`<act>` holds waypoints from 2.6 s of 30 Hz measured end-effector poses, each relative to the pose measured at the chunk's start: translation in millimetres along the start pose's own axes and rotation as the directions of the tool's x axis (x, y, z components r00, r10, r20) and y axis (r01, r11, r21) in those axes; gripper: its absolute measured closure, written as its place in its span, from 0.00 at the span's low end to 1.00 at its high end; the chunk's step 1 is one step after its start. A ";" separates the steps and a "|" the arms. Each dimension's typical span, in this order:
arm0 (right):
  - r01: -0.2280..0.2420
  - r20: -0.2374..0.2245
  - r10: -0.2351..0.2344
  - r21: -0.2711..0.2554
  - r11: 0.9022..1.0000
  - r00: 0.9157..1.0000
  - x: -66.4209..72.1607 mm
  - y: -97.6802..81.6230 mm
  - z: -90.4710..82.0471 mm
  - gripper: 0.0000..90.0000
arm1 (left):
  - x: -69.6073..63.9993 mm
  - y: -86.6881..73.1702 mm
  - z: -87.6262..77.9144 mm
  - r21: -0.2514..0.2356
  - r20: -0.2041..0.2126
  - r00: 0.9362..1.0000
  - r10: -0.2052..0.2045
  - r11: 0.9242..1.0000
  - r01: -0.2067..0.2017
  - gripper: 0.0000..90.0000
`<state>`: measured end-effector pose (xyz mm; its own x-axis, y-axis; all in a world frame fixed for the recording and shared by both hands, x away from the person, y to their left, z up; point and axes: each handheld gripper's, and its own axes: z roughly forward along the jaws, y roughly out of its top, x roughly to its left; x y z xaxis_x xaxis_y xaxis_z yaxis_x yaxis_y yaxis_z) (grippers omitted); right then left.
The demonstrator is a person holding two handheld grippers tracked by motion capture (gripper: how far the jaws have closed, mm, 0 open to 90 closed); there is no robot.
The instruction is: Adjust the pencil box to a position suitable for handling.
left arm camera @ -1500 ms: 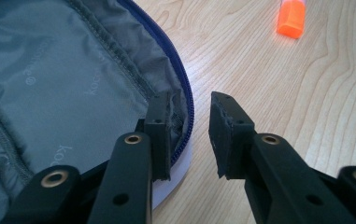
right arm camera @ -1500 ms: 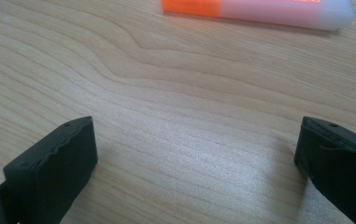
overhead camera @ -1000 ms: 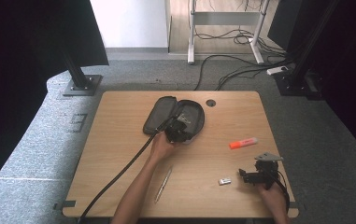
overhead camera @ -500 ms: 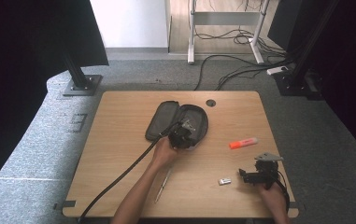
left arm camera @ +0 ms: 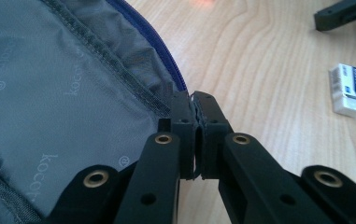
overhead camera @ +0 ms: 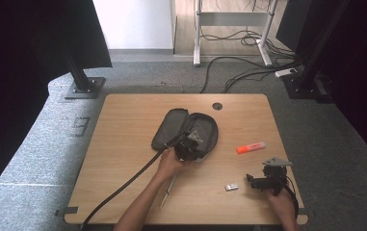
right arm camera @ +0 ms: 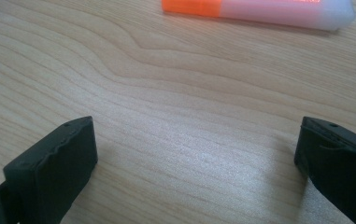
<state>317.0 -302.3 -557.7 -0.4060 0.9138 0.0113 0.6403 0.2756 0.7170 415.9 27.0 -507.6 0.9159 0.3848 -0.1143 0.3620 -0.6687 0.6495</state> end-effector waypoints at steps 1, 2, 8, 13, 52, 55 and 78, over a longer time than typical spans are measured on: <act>0.000 0.000 0.000 0.000 1.000 1.000 0.0 0.0 0.0 0.00 | -1.8 -0.7 -0.3 -0.002 0.003 1.000 0.000 1.000 0.000 0.97; 0.000 0.000 0.000 0.000 1.000 1.000 0.0 0.0 0.0 0.00 | -3.2 -1.1 -0.5 -0.003 0.005 1.000 0.000 1.000 0.000 0.97; 0.000 0.000 0.000 0.000 1.000 1.000 0.0 0.0 0.0 0.00 | -14.2 -5.8 -1.3 -0.006 0.021 1.000 0.011 1.000 -0.011 0.97; 0.000 0.000 0.000 0.000 1.000 1.000 0.0 0.0 0.0 0.00 | -22.5 -9.1 -3.5 -0.002 0.030 0.999 0.023 1.000 -0.023 0.97; 0.000 0.000 0.000 0.000 1.000 1.000 0.0 0.0 0.0 0.00 | -56.1 -15.5 -23.7 -0.057 0.070 0.996 0.047 0.997 -0.043 0.66; 0.000 0.000 0.000 0.000 1.000 1.000 0.0 0.0 0.0 0.00 | -52.8 -16.3 -30.2 -0.061 0.056 0.998 0.036 0.998 -0.033 0.61; 0.000 0.000 0.000 0.000 1.000 1.000 0.1 0.0 0.0 0.00 | -34.0 -39.4 -69.9 -0.097 -0.016 0.998 -0.054 0.994 0.052 0.27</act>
<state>317.0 -302.3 -557.7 -0.4056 0.9140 0.0113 0.6404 0.2753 0.7170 358.3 84.7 -476.7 0.8920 0.4306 -0.1374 0.3909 -0.5825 0.7126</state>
